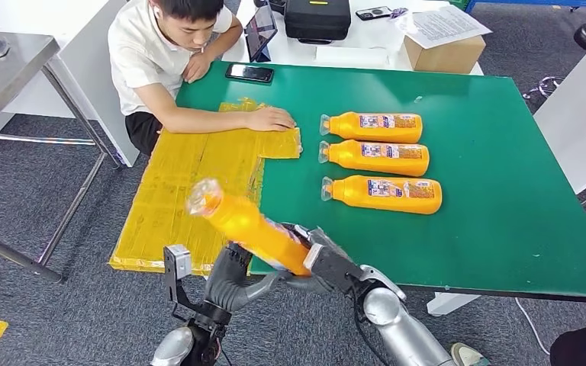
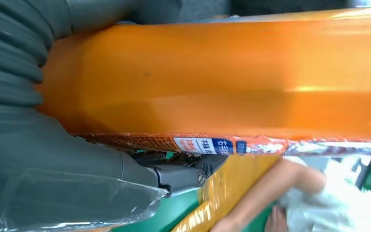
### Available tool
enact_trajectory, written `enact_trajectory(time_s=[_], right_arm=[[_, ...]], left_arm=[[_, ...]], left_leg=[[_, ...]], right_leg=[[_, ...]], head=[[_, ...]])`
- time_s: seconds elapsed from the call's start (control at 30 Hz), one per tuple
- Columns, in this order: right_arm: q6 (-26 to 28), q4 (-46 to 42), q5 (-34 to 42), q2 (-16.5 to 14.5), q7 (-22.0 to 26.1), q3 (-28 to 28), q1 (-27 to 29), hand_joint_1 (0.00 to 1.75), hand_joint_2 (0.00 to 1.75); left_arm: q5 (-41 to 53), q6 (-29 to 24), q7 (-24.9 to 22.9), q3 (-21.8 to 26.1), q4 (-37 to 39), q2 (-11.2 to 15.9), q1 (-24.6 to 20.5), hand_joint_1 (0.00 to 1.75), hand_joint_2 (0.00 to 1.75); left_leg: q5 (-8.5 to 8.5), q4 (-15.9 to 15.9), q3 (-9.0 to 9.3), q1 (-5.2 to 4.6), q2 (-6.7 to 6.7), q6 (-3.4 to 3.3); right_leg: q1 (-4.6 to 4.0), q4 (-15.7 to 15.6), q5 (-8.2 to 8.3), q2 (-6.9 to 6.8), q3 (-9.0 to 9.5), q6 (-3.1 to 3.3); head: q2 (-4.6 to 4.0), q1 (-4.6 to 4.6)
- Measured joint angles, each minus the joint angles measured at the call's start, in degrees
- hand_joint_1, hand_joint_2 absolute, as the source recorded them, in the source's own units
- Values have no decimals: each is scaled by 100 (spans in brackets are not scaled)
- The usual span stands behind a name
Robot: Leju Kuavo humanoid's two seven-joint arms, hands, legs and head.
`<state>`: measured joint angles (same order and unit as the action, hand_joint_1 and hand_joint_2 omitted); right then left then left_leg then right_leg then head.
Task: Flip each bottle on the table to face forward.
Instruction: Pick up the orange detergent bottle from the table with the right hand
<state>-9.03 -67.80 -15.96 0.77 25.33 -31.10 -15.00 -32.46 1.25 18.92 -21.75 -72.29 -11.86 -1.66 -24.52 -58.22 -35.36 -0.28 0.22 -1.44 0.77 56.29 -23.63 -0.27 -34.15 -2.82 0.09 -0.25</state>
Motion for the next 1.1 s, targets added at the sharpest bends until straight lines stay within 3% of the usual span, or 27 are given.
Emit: enact_trajectory(time_s=[0.23, 0.5, 0.63, 0.8, 1.0, 1.03, 1.1], right_arm=[[156, 309, -147, -43, 161, -379, 6, 175, 175], [247, 563, -145, -60, 268, -615, -77, 175, 175], [384, 701, -285, -103, 314, -707, -161, 175, 175], [452, 800, -326, -127, 341, -759, -227, 150, 175], [452, 809, -223, -129, 382, -763, -240, 150, 175], [451, 809, -220, -129, 382, -763, -240, 135, 175], [449, 809, -217, -129, 383, -763, -240, 60, 175]], left_arm=[[-315, -418, 90, 110, -466, -219, 26, 0, 175], [-1165, -82, -187, 125, -555, -243, 36, 0, 175], [-1303, 8, -326, 127, -496, -228, 13, 175, 175], [-1240, 267, -334, 122, -309, -161, -79, 175, 175], [-1209, 417, -323, 122, -175, -143, -173, 175, 175], [-1209, 418, -323, 122, -162, -143, -182, 175, 175], [-1208, 424, -323, 122, -141, -143, -201, 175, 175]], left_leg=[[0, 0, -3, 0, -8, 0], [0, 0, -6, 0, -8, 0], [0, 0, -5, 0, -8, 0], [1, 0, -6, 0, -8, 0], [0, 0, -7, 0, -9, 0], [0, 0, -7, 0, -9, 0], [0, 0, -7, 0, -9, 0]], right_leg=[[0, 0, 0, -7, -3, 0], [0, 0, -1, -6, -6, 0], [0, 0, 0, -7, -5, 0], [0, 0, 0, -7, -5, 0], [0, 0, -1, -7, -5, 0], [0, 1, -1, -7, -5, 0], [0, 0, 0, -8, -5, 0]], head=[[0, -1], [0, -1], [0, -1], [0, 0], [0, 0], [0, 1], [0, -1]])
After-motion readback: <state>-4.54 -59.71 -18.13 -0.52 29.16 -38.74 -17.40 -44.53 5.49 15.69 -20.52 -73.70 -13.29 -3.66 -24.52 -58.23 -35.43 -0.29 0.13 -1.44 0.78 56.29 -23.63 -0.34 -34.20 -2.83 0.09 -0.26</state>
